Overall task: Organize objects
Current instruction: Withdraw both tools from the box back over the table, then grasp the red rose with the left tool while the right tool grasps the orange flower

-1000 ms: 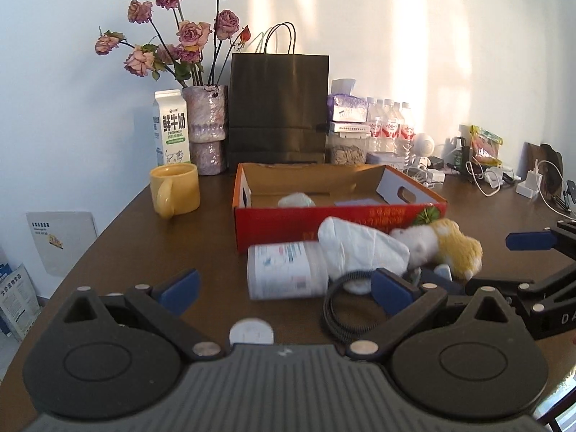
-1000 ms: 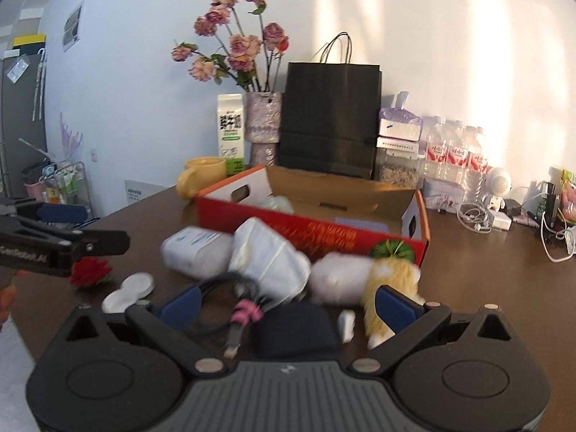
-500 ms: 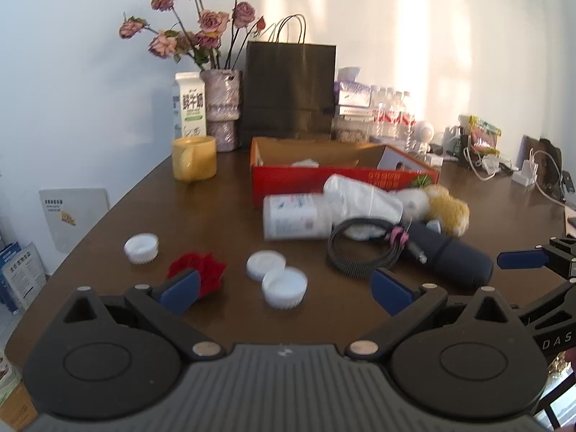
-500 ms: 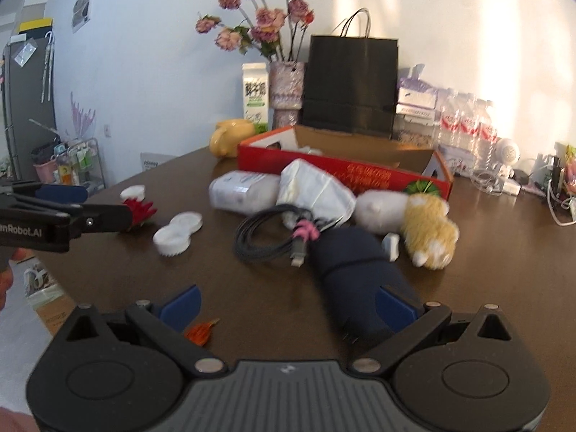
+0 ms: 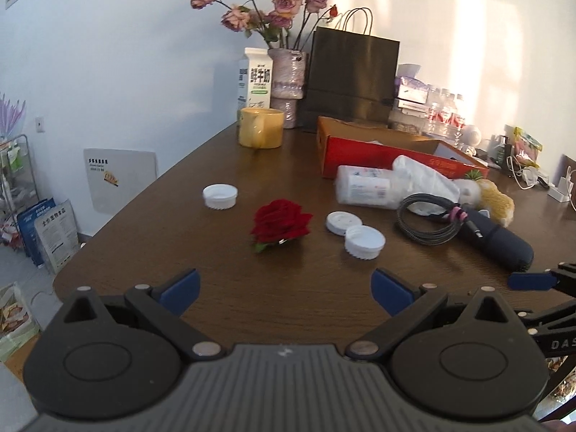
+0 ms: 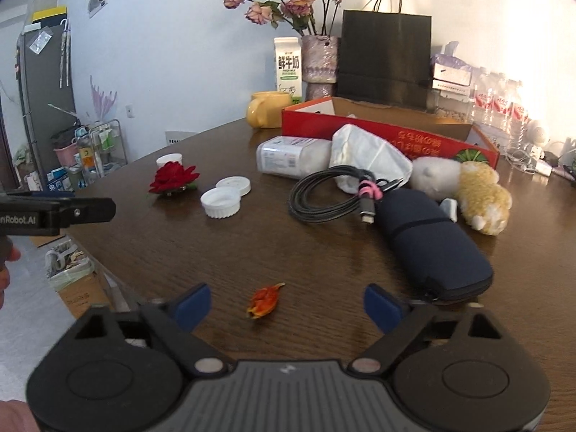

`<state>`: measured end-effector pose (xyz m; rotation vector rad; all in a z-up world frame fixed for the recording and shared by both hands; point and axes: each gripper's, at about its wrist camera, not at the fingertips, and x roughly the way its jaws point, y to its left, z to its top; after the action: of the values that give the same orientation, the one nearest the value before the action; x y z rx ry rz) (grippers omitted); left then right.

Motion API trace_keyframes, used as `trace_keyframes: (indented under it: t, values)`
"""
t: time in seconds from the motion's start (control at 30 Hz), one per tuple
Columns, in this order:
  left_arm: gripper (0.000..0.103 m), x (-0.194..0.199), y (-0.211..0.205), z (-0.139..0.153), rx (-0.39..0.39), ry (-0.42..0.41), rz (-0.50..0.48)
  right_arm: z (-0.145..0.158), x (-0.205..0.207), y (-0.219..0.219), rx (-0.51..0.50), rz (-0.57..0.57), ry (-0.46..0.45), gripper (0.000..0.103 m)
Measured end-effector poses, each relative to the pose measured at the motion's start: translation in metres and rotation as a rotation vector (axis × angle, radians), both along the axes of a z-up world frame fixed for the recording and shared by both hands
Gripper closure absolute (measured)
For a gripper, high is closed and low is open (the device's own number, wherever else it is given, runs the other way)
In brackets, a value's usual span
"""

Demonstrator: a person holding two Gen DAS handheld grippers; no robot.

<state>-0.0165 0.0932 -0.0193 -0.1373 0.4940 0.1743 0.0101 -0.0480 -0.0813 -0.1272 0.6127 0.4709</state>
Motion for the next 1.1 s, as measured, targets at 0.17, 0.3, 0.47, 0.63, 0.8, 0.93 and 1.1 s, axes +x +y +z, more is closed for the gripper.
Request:
trace_keyframes:
  t: [0.17, 0.3, 0.47, 0.63, 0.8, 0.93, 1.1]
  values:
    - [0.0, -0.003, 0.003, -0.002, -0.013, -0.001, -0.003, -0.005, 0.0, 0.007, -0.016, 0.012, -0.001, 0.053]
    - [0.0, -0.003, 0.004, -0.004, -0.019, 0.001, -0.005, -0.005, -0.003, 0.011, -0.037, 0.031, -0.027, 0.086]
    - [0.0, -0.002, 0.002, -0.005, -0.019, 0.005, -0.01, -0.004, -0.003, 0.01, -0.04, 0.035, -0.037, 0.092]
    - [0.0, 0.009, 0.001, -0.006, -0.005, 0.004, -0.026, -0.003, -0.001, 0.006, -0.021, 0.04, -0.052, 0.092]
    - [0.0, 0.032, 0.009, 0.0, 0.026, -0.004, -0.006, 0.0, 0.005, 0.004, -0.017, 0.032, -0.076, 0.092]
    - [0.0, 0.057, 0.014, 0.007, 0.054, -0.009, -0.011, 0.004, 0.013, 0.001, -0.015, 0.022, -0.098, 0.092]
    - [0.0, 0.092, 0.02, 0.006, 0.035, 0.013, 0.007, 0.011, 0.022, -0.003, -0.005, 0.011, -0.125, 0.092]
